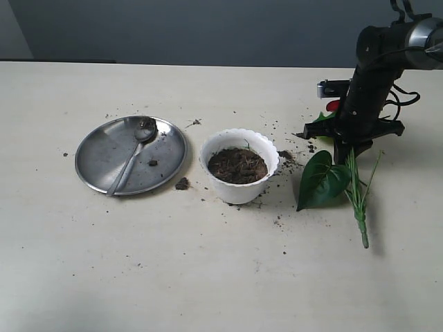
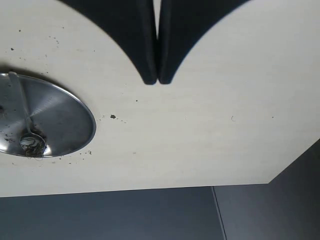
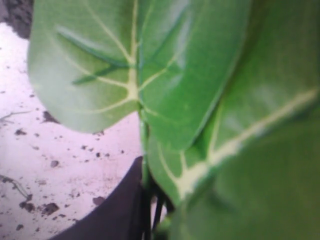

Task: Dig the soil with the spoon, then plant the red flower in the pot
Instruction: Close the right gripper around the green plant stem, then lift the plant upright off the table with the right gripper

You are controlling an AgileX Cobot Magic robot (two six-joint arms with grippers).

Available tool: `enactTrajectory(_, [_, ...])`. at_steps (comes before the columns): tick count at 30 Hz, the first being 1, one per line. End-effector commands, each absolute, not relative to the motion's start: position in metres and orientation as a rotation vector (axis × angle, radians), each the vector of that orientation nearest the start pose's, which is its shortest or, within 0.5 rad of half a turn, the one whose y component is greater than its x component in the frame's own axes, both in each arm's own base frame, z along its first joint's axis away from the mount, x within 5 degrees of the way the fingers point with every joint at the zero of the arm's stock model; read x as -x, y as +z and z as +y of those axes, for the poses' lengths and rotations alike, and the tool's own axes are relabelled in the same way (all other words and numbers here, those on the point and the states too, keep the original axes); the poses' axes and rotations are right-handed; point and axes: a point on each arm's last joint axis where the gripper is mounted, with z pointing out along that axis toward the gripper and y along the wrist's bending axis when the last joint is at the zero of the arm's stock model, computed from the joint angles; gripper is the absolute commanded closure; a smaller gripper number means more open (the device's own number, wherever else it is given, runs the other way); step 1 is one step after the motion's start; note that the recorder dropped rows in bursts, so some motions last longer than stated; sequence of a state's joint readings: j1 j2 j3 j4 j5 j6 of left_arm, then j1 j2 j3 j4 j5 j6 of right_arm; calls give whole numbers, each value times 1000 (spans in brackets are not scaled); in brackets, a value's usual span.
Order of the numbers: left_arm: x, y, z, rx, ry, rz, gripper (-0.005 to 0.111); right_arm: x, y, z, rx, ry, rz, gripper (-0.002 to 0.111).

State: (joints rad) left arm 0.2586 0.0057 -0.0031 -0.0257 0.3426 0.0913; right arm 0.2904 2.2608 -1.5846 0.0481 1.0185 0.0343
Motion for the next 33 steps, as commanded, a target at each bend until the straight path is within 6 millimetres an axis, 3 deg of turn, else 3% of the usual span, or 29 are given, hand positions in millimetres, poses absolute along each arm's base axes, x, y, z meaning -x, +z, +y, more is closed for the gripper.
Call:
enactTrajectory(1, [-52,183,13,168,222,1819,106,-406,85,125,354,52,3193,107])
enactTrajectory(12, [-52,183,13,168,222,1819,106,-405,91,126,338,64,3194,109])
enactTrajectory(24, [-52,183,13,168,222,1819,106,-413,161,128,313,126,2947,109])
enactTrajectory(33, [-52,183,13,168,222,1819,106,-409,180,128,326,146,2913,109])
